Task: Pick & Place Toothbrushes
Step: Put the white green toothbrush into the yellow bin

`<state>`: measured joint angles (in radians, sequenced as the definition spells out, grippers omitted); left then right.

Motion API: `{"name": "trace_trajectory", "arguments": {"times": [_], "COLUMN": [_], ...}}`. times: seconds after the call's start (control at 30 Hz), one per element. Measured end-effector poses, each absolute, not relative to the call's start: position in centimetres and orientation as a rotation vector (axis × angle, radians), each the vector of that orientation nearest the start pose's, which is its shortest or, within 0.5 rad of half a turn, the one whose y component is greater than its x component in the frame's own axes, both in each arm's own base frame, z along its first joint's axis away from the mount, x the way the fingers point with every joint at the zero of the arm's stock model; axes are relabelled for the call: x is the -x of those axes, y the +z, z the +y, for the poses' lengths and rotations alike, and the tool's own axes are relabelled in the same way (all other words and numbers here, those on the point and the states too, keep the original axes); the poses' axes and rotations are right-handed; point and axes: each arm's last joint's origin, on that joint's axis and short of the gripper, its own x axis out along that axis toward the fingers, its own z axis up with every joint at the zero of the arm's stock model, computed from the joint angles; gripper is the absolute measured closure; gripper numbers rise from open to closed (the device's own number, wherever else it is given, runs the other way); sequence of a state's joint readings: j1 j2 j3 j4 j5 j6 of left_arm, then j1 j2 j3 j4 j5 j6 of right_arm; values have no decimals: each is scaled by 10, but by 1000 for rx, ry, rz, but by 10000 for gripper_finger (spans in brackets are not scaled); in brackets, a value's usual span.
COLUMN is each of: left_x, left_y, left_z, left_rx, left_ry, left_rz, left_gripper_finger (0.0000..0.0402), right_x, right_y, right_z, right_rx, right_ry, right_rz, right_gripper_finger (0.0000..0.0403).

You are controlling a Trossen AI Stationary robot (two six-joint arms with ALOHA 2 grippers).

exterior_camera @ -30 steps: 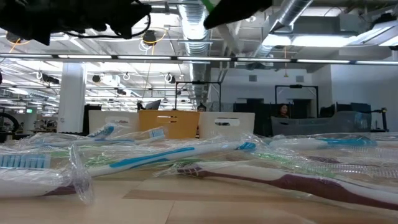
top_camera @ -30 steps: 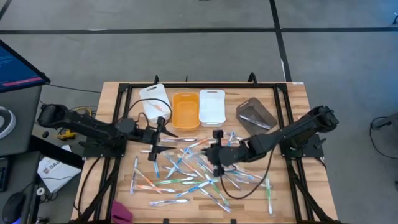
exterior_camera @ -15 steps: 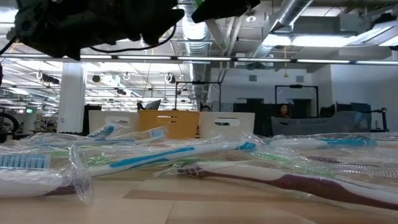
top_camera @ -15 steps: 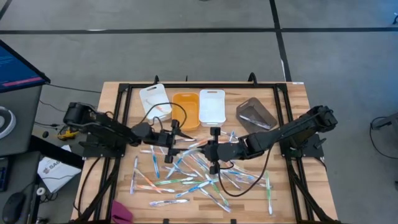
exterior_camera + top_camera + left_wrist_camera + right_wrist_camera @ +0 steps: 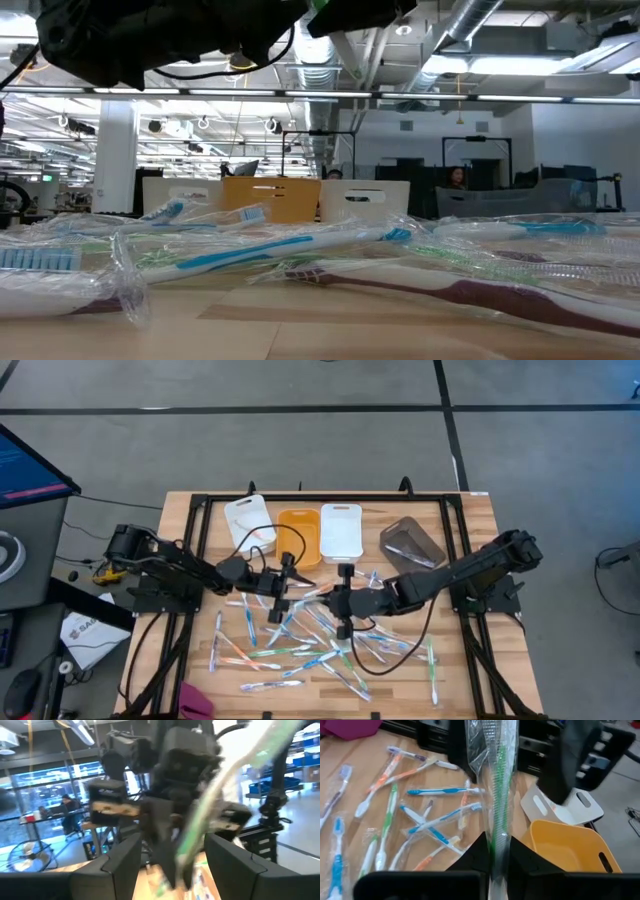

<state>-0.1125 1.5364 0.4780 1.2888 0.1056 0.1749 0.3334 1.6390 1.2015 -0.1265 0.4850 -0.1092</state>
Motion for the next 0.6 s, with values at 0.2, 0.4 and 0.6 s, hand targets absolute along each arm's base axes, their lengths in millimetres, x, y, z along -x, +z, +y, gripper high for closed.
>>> {"name": "trace_trajectory", "arguments": {"times": [0.2, 0.4, 0.6], "left_x": [-275, -282, -286], "left_y": [205, 210, 207], "left_z": [-34, -35, -34], "left_rx": [-150, -150, -148], "left_ry": [-201, -201, -175], "left_rz": [-246, -230, -163], "left_gripper_finger": [192, 192, 203], "right_x": [-353, -356, -357], "right_y": [263, 261, 261], "right_z": [102, 94, 93], "right_rx": [326, 305, 297], "right_ry": [-136, -113, -111], "right_rz": [536, 547, 548], "right_gripper_finger": [378, 384, 367]}}
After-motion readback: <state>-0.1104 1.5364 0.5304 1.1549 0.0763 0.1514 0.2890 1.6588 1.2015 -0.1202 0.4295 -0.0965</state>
